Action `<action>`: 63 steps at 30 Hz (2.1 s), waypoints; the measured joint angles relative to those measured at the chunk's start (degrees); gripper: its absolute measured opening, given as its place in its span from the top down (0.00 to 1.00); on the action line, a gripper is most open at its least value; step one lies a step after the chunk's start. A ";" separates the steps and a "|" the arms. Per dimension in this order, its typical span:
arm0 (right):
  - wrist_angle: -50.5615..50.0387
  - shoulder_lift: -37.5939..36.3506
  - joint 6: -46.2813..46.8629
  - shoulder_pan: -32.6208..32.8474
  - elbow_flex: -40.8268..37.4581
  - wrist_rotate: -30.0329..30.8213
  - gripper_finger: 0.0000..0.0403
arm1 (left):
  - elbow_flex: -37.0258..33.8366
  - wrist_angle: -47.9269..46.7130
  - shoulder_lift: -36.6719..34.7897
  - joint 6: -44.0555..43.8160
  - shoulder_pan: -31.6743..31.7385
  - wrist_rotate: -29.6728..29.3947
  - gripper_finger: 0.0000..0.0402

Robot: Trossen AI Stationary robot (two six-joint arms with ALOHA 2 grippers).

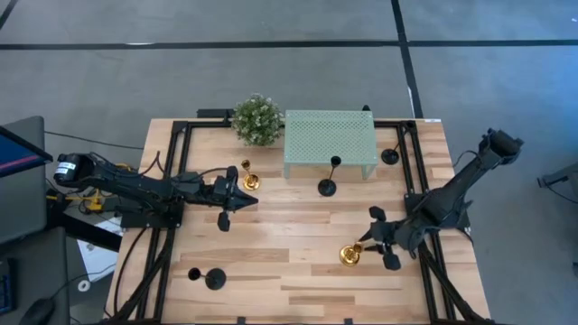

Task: Pick & Place candle stick holders
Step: Put the bottom golden candle holder on the shelf

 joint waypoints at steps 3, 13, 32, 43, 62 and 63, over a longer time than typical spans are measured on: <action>3.65 2.20 0.02 0.00 0.00 -0.94 0.62 | 0.00 0.00 0.00 0.00 0.00 0.02 0.98; 12.96 8.12 0.02 0.22 0.00 -1.08 0.62 | 0.00 -0.26 0.00 0.00 0.00 0.00 0.98; 17.92 13.30 0.90 0.20 0.00 -0.93 0.89 | 0.00 -0.44 0.00 0.00 0.00 0.02 0.98; 17.51 13.30 1.09 0.20 0.39 0.52 0.96 | -0.02 -0.46 0.00 0.00 0.00 0.02 0.98; -19.46 8.10 1.41 -4.49 24.54 5.15 0.99 | -0.02 -0.63 0.00 0.00 0.00 0.02 0.98; -20.56 7.73 0.55 -5.17 25.89 5.15 0.99 | -0.02 -0.63 0.00 0.00 0.00 0.01 0.98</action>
